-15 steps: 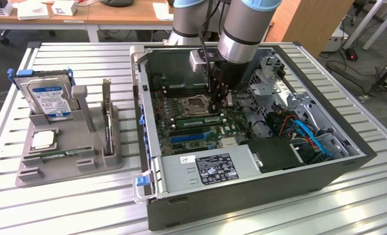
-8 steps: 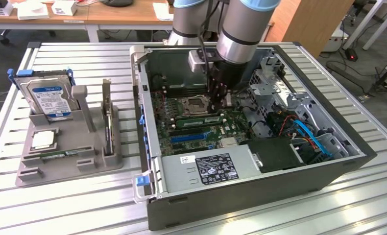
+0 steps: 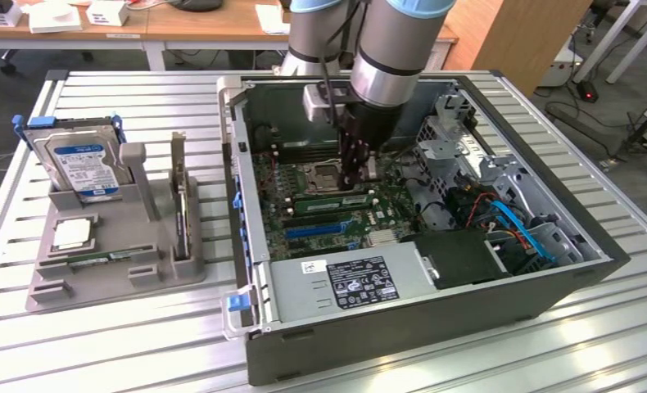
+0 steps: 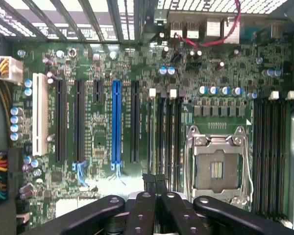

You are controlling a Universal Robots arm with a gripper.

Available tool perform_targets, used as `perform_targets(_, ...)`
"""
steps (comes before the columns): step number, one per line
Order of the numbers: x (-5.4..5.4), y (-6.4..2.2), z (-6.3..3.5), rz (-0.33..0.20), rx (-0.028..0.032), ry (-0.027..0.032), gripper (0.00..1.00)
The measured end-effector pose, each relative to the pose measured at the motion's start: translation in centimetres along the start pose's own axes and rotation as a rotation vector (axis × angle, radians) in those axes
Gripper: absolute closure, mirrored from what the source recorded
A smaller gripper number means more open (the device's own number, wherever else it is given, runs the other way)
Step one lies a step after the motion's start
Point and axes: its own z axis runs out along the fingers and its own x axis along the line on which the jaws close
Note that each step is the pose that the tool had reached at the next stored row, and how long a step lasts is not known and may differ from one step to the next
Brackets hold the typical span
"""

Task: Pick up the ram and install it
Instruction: 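Press down the ram until it locks into place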

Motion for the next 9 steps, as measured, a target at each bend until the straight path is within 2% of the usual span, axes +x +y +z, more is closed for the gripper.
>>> perform_targets(9, 0.0, 1.34, 0.08, 0.004, 0.0001, -0.0002, 0.91)
